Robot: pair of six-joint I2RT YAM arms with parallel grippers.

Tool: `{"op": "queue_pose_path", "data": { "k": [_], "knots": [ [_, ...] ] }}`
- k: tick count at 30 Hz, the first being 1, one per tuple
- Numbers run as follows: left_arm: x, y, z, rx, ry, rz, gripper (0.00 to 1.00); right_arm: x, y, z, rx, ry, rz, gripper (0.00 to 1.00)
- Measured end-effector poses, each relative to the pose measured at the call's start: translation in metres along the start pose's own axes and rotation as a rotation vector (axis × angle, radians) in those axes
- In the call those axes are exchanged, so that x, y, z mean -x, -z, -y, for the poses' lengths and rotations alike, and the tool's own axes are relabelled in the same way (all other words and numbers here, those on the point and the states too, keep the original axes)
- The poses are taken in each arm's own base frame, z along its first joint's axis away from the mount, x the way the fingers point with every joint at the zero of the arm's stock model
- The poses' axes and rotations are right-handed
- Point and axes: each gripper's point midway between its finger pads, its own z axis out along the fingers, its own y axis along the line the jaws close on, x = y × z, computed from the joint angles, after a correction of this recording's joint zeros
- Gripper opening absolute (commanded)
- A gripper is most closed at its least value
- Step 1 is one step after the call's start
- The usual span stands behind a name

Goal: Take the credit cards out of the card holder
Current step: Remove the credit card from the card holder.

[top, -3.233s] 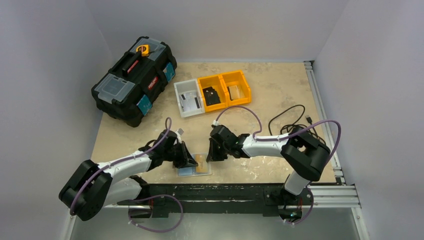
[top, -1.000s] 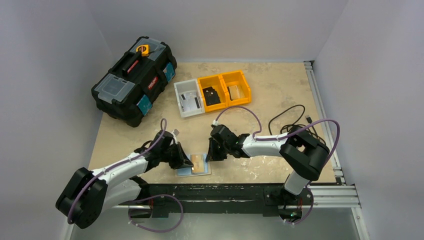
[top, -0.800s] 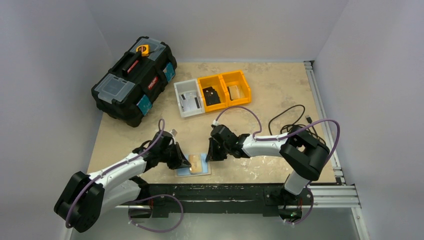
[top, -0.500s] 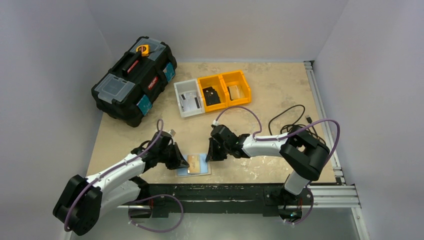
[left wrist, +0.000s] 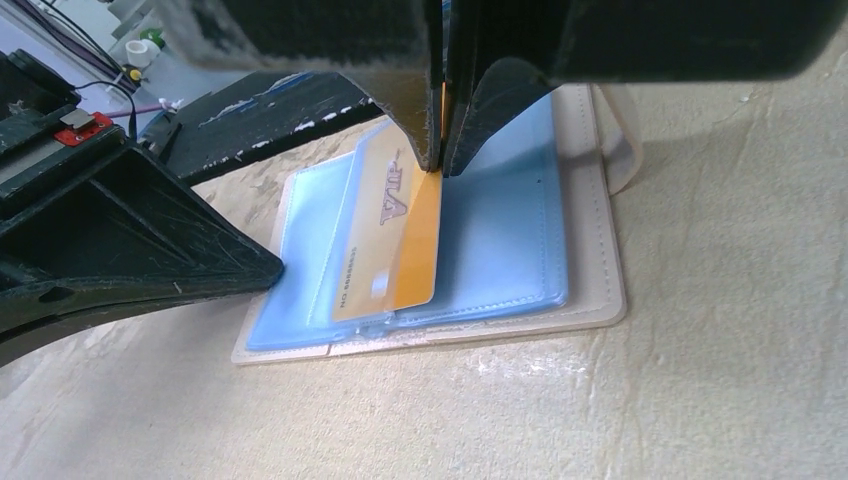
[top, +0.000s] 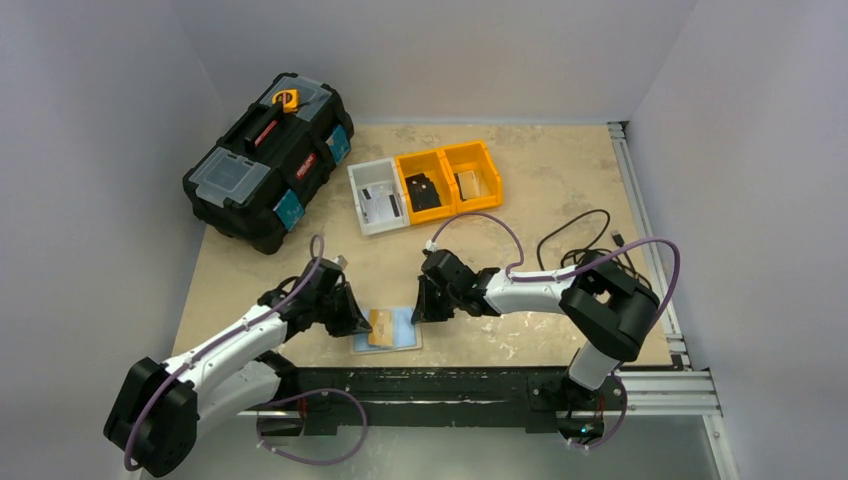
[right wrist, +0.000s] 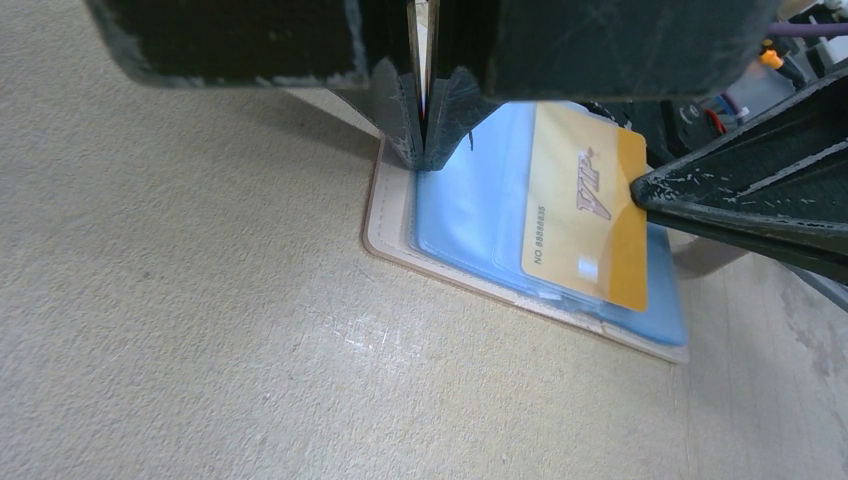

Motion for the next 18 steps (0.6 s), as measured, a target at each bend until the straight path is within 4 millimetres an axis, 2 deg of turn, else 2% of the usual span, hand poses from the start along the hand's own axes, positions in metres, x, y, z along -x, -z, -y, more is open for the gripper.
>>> {"op": "queue_pose_path", "data": {
  "k": [11, 16, 17, 18],
  "knots": [
    [0.005, 0.01, -0.007, 0.059, -0.028, 0.023, 0.0, 0.0, 0.0, 0.0, 0.0, 0.0, 0.0, 0.0],
    [0.011, 0.023, 0.003, 0.038, -0.056, 0.048, 0.0, 0.002, 0.002, -0.001, -0.003, 0.01, 0.004, 0.0],
    [0.018, 0.033, 0.016, 0.007, -0.074, 0.075, 0.0, 0.003, 0.003, 0.0, -0.018, 0.025, 0.001, 0.0],
    [0.018, 0.033, 0.016, 0.006, -0.074, 0.076, 0.0, 0.003, 0.003, 0.0, -0.019, 0.026, 0.001, 0.0]
  ]
}}
